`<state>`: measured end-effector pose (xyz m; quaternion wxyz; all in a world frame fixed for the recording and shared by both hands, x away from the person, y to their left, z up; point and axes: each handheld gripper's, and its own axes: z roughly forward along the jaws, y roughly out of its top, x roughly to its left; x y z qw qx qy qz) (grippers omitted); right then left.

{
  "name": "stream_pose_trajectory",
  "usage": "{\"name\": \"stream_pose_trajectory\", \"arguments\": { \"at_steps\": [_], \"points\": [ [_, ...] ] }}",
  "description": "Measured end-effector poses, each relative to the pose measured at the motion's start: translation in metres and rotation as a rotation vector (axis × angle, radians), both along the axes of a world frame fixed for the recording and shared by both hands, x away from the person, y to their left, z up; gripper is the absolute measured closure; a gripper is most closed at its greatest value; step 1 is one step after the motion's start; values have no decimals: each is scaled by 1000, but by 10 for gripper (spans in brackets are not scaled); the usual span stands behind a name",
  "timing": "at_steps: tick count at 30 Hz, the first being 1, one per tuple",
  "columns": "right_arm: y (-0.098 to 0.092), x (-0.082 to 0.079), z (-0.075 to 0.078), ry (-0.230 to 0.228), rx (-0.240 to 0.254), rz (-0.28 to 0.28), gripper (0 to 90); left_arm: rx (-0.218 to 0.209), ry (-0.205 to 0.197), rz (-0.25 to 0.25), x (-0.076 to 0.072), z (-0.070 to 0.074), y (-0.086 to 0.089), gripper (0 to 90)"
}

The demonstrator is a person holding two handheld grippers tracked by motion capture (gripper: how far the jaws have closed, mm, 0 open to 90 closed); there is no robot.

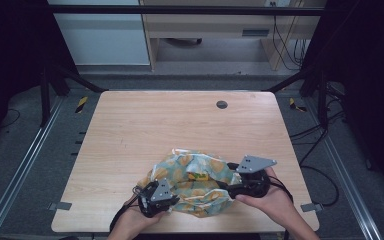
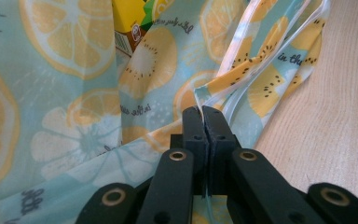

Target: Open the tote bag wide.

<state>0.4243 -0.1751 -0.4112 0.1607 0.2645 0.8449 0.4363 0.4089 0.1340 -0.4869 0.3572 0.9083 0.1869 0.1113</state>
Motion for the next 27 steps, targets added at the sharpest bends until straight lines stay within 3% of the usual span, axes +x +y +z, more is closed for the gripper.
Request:
{"name": "stream_pose_trajectory", "arguments": {
  "at_steps": [6, 9, 11, 12, 13, 15, 17, 20, 23, 27],
  "points": [
    [21, 19, -7, 31, -40, -13, 201, -9, -8, 6, -1, 2, 1, 890],
    [28, 22, -15, 45, -61, -20, 206, -8, -10, 3, -1, 2, 2, 890],
    [30, 23, -19, 42, -85, -13, 300, -5, -11, 2, -1, 2, 1, 890],
    [30, 23, -19, 42, -85, -13, 300, -5, -11, 2, -1, 2, 1, 890],
    [30, 24, -20, 20, -105, -34, 459, -5, -12, 2, -2, 3, 1, 890],
    [28, 26, -19, 20, -89, -38, 564, -9, -15, 1, -2, 3, 1, 890],
    [27, 26, -18, 16, -84, -35, 613, -8, -16, 1, -2, 3, 1, 890],
    [23, 26, -14, 22, -56, -21, 823, -11, -17, 5, -2, 3, 0, 890],
    [21, 27, -8, 15, -34, -15, 889, -6, -21, 1, -3, 4, 0, 891],
    [21, 30, -1, 10, -25, -9, 900, -9, -37, 5, -2, 6, 0, 890]
  ]
}}
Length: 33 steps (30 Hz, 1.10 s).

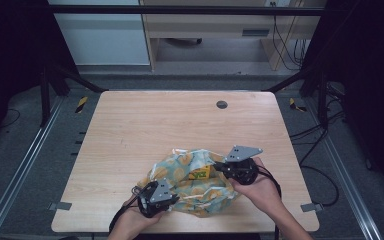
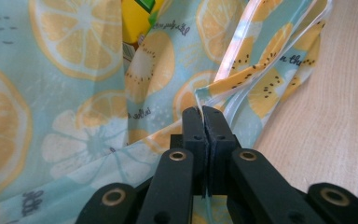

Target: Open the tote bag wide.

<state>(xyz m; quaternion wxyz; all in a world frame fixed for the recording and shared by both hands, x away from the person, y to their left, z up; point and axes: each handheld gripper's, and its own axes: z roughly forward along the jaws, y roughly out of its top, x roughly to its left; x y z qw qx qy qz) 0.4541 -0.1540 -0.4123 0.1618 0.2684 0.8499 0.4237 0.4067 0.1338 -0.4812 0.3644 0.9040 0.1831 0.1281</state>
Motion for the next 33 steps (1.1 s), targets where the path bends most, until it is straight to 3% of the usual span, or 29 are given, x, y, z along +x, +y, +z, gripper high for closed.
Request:
{"name": "stream_pose_trajectory", "arguments": {
  "at_steps": [5, 11, 12, 15, 19, 24, 33],
  "points": [
    [1, 20, 21, -25, 17, -13, 900, -29, -40, 20, 2, 8, -4, 891],
    [3, 46, 31, -17, 53, -32, 900, -44, -51, 38, 4, 9, -3, 890],
    [4, 59, 26, 8, 61, -50, 900, -39, -53, 41, 5, 9, -3, 888],
    [5, 68, 20, 34, 56, -58, 900, -37, -46, 50, 7, 8, -2, 888],
    [6, 81, -1, 87, 30, -79, 900, -24, -37, 47, 7, 5, -2, 887],
    [-1, 85, -24, 139, 20, -97, 900, 7, -28, 37, 7, 2, -1, 888],
    [-8, 93, -38, 183, 19, -121, 900, 46, -14, 26, 5, -3, -4, 890]
  ]
}}
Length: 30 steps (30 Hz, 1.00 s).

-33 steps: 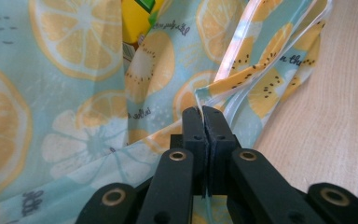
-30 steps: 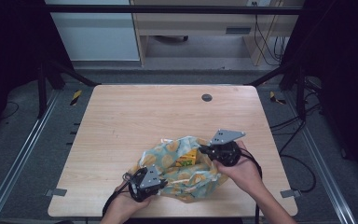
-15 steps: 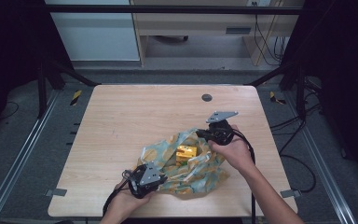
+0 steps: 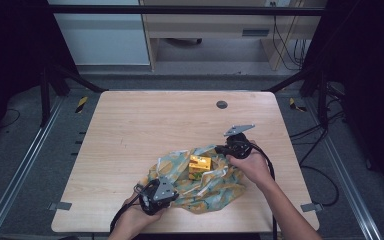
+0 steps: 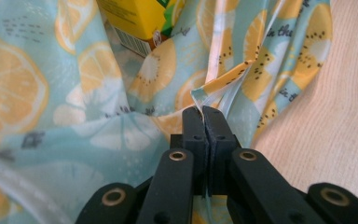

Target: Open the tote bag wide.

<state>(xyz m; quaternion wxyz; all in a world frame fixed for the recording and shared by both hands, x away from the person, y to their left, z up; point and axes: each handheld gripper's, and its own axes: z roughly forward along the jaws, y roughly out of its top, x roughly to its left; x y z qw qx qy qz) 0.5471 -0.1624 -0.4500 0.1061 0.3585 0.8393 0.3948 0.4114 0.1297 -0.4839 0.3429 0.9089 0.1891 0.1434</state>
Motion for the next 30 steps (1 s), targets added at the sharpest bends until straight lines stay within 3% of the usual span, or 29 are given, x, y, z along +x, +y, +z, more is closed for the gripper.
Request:
{"name": "stream_pose_trajectory", "arguments": {
  "at_steps": [7, 22, 30],
  "points": [
    [-7, 13, -11, 30, -15, -52, 900, 32, 4, -17, -4, -1, 0, 891],
    [-16, 26, -6, 8, -34, -81, 900, 30, 17, -30, -12, 1, 4, 896],
    [-17, 34, -16, 28, -57, -110, 900, 16, 19, -30, -16, 4, 10, 897]
  ]
}}
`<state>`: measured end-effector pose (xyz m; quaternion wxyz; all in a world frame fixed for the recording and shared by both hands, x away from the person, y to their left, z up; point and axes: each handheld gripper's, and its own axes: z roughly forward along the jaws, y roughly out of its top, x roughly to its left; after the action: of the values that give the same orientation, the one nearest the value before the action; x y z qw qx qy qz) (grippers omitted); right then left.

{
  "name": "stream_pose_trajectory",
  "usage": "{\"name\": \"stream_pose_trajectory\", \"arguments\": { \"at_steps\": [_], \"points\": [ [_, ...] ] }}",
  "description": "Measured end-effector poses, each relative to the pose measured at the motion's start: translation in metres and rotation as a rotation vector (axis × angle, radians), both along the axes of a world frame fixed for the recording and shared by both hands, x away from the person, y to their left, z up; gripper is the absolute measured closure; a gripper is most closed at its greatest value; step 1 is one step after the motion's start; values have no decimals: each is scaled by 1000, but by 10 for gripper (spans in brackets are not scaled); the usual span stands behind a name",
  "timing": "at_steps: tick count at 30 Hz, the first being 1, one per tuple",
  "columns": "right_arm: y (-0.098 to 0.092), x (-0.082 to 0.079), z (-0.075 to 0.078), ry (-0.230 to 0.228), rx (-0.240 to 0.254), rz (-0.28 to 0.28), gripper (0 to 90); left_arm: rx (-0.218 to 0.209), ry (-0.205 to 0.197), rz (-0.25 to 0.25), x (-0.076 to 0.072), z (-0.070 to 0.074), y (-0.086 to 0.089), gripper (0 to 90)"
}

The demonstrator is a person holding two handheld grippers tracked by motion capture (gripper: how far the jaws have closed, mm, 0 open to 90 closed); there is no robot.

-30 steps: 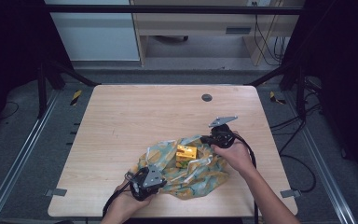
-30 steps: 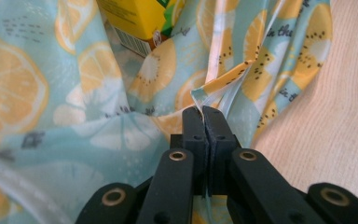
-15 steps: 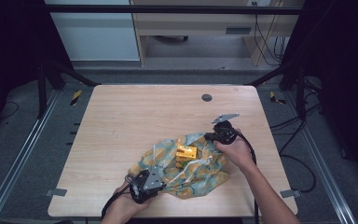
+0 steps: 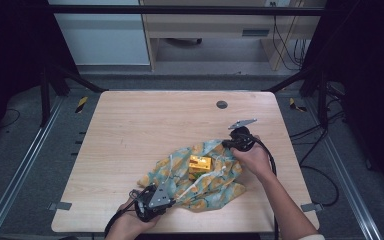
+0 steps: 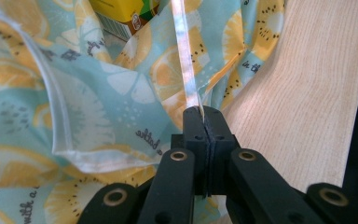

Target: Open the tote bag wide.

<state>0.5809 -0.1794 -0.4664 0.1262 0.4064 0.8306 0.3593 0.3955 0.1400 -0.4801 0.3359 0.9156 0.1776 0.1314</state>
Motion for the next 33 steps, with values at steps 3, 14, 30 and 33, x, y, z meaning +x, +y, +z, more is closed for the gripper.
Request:
{"name": "stream_pose_trajectory", "arguments": {
  "at_steps": [3, 14, 30, 33],
  "points": [
    [-1, 2, -3, 6, -9, -11, 893, 3, 1, 2, -1, -1, 0, 896],
    [-9, -26, 35, -106, 31, -20, 441, -102, -70, 74, -4, 11, 8, 595],
    [-23, -79, 62, -164, 76, 39, 357, -203, -111, 73, -8, 25, 0, 518],
    [-26, -91, 63, -160, 75, 44, 341, -203, -109, 74, -8, 26, -4, 523]
  ]
}}
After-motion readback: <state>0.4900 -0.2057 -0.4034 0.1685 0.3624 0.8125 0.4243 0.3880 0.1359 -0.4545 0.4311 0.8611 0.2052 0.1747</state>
